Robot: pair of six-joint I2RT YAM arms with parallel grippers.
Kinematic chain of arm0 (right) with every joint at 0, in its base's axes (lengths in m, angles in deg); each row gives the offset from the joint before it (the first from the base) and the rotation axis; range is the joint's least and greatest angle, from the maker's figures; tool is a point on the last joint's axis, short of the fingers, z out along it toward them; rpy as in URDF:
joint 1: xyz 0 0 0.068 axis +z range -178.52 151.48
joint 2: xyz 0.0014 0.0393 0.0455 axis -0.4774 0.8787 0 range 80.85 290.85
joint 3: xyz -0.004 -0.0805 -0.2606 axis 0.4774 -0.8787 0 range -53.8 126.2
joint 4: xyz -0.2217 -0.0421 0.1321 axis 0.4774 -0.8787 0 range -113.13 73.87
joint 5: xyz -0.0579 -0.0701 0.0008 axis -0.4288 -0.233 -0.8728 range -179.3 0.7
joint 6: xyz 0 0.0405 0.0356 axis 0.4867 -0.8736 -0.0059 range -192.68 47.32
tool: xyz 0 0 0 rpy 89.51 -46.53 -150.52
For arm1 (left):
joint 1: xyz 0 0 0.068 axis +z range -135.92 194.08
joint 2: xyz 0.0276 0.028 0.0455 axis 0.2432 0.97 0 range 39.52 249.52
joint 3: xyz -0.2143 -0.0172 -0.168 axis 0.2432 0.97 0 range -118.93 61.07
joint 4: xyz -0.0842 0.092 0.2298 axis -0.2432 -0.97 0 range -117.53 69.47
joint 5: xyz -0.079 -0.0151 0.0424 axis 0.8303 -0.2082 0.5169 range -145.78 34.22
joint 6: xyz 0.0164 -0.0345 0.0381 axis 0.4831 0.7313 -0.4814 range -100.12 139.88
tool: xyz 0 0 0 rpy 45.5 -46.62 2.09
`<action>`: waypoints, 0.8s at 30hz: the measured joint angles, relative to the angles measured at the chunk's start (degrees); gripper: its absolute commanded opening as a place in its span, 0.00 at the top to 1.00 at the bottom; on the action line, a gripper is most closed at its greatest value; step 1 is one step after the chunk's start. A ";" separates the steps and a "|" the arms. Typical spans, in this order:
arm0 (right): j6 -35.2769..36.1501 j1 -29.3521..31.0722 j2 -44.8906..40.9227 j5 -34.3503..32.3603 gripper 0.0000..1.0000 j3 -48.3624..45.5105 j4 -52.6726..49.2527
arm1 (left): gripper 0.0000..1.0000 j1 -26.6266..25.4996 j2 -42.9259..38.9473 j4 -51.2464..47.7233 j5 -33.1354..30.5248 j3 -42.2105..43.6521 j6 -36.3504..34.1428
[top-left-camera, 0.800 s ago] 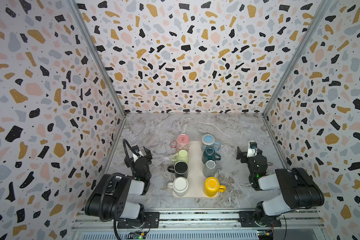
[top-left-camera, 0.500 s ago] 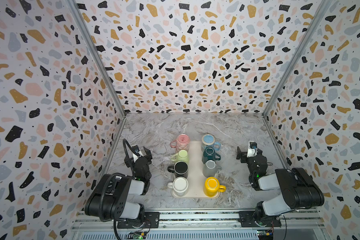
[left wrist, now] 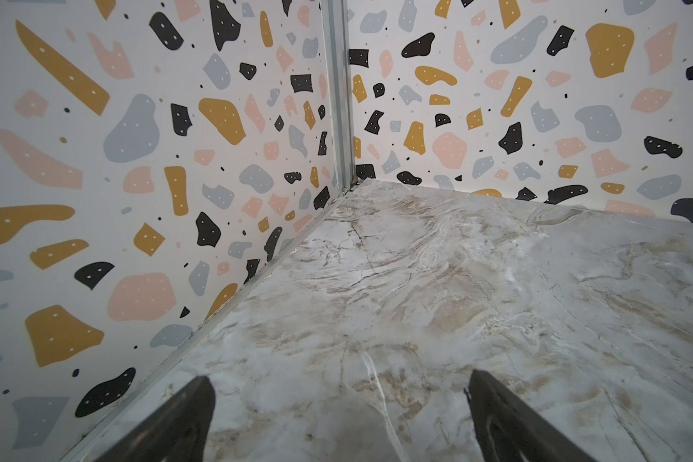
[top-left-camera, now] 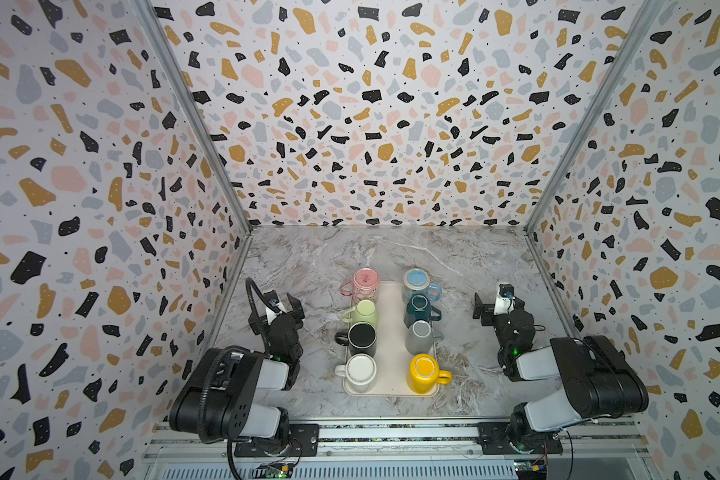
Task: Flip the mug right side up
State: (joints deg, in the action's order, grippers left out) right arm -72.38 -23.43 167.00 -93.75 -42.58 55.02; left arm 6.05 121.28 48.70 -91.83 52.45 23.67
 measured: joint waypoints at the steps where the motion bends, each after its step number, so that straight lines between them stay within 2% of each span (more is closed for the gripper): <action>1: 0.00 0.00 0.00 0.00 0.01 0.00 0.00 | 0.00 0.00 0.00 0.00 0.00 0.00 0.00; 14: 0.11 0.11 -0.50 -0.17 0.03 0.17 -0.96 | 0.00 0.00 -0.15 -0.04 0.02 0.00 -0.02; 17: 0.22 0.46 -4.68 -0.85 0.03 2.21 -7.91 | 0.00 0.00 -3.30 -5.03 0.02 -1.01 -0.11; 19: 0.33 0.59 -9.14 -1.22 0.03 4.59 -13.11 | 0.00 -0.02 -8.02 -12.07 -0.31 -4.13 0.15; 24: -1.27 1.22 -19.50 -1.36 0.04 12.76 -29.49 | 0.00 0.00 -19.63 -20.98 -0.92 -8.98 3.43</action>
State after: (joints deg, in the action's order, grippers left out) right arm -73.65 -22.21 147.51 -95.11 -29.82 25.54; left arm 6.05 101.65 27.72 -92.75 43.46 27.10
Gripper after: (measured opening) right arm 0.972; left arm 0.998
